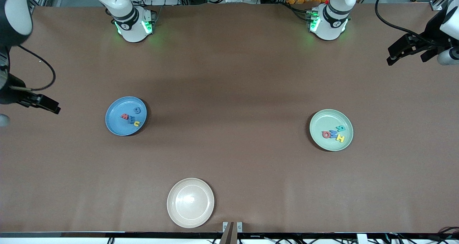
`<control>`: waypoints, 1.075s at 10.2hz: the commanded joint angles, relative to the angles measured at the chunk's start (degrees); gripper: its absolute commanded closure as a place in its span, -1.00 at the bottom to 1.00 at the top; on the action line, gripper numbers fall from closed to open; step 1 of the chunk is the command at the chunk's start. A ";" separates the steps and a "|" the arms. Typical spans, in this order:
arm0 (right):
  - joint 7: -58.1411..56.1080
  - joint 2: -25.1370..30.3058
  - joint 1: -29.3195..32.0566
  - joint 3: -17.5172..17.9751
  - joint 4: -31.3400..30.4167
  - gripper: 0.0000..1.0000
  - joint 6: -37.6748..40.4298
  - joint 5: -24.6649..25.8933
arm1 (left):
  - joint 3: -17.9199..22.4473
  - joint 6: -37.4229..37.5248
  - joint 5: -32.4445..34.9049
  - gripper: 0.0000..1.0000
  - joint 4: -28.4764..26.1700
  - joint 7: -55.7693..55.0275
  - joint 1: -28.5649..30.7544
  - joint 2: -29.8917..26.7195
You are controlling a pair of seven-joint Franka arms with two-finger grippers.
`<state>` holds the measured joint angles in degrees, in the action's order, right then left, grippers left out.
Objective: Sort upper and lower case letters into plates
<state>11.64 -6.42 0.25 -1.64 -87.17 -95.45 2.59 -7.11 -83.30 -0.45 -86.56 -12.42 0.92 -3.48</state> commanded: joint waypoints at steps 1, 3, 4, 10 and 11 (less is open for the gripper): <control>-1.01 4.39 -0.86 -0.91 -0.98 -1.00 6.20 -3.62 | 0.34 0.95 -1.04 -1.00 0.42 0.20 0.49 -0.39; -1.09 4.66 -0.86 -0.65 -1.16 -1.00 8.71 -5.22 | 0.26 0.86 -1.04 -1.00 1.65 -0.33 0.40 -0.04; -1.18 4.66 -0.69 -0.21 -1.25 -1.00 8.53 -5.22 | 0.17 0.86 -1.04 -1.00 1.91 -0.15 0.49 0.05; -1.27 4.05 0.02 2.69 -1.07 -1.00 8.01 -5.22 | 0.35 0.68 -0.95 -1.00 1.83 0.55 0.58 0.05; -1.36 4.05 0.10 2.69 -1.07 -1.00 8.09 -5.22 | 0.35 0.77 -0.95 -1.00 1.83 0.55 0.58 0.05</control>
<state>10.93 -2.57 0.01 0.77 -88.02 -87.11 -1.49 -6.89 -83.30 -0.45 -85.61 -12.42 1.18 -3.47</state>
